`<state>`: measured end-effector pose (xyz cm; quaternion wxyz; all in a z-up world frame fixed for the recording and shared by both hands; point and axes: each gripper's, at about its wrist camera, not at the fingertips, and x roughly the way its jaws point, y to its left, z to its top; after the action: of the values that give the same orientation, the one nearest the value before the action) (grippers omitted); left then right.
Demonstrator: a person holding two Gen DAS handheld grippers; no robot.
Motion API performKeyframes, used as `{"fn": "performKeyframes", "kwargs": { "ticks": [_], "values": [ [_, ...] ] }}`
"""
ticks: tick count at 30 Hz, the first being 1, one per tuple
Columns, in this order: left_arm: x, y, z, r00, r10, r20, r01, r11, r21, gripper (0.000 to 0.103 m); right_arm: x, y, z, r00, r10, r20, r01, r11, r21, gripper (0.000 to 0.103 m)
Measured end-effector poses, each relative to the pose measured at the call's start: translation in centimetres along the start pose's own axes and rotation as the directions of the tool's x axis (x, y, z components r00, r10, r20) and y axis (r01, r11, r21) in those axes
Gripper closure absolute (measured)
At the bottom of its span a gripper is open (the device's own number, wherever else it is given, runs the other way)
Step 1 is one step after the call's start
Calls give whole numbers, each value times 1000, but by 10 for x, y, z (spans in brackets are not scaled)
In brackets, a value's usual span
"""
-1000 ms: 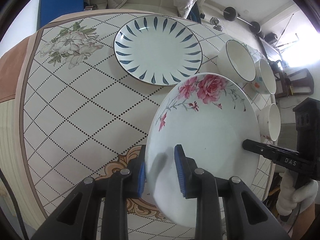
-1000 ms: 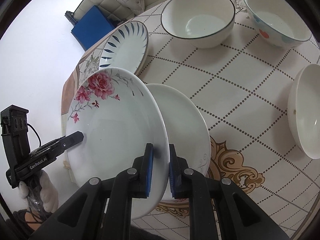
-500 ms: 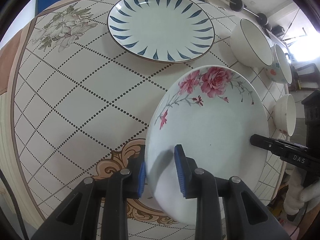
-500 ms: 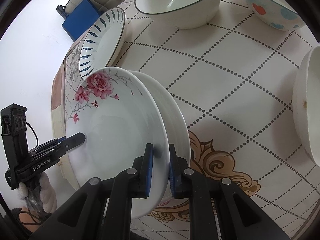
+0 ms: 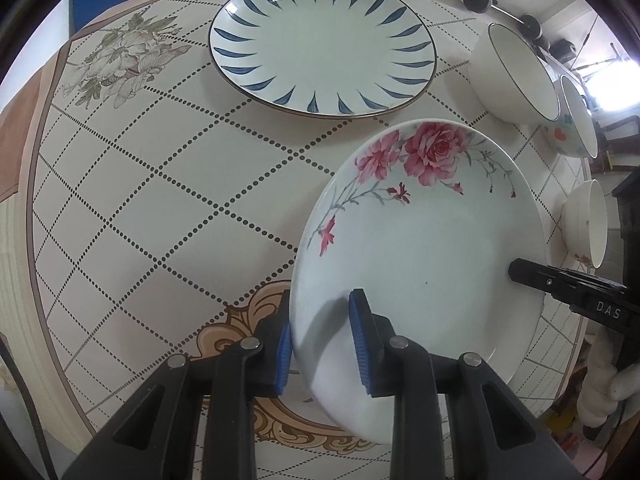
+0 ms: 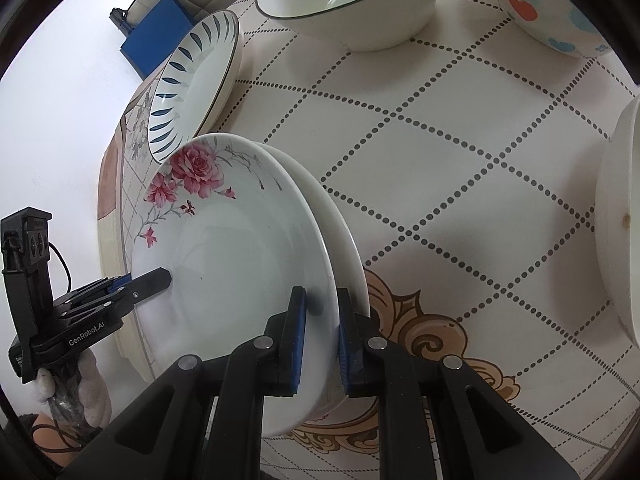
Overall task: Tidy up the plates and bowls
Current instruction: 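Lower the pink-rose plate onto the grey-flower plate and open both grippers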
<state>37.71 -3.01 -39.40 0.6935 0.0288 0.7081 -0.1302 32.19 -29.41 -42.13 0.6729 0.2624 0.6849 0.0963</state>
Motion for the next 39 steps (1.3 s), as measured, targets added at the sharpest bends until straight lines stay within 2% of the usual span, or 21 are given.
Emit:
{"fn": "performKeyframes", "kwargs": {
  "ticks": [7,14,18,21,28,36,39],
  "values": [
    [12,3,-2,998,22,-62,-23,1000,-17,79,-5,-4,1,1000,-21,-15,21,1000,13,87],
    [14,-1,-3,997,39,-65,-39,999,1,79,-4,1,-3,998,-53,-19,53,998,17,87],
    [9,-5,-1,998,34,-59,-35,999,-10,79,-1,11,-1,994,-99,-55,99,995,12,86],
    [5,-8,-2,998,37,-52,-38,999,-10,78,-1,13,1,991,-104,-80,107,993,45,82],
    [-2,-6,-3,998,56,-41,-57,998,-20,78,2,31,1,982,-147,-117,154,987,52,62],
    [-9,-11,-17,991,132,-16,-131,991,34,78,4,47,-2,966,-236,-107,241,970,35,60],
    [-10,-14,-21,992,125,-15,-125,991,38,78,7,55,-3,961,-259,-99,265,963,49,60]
  ]
}}
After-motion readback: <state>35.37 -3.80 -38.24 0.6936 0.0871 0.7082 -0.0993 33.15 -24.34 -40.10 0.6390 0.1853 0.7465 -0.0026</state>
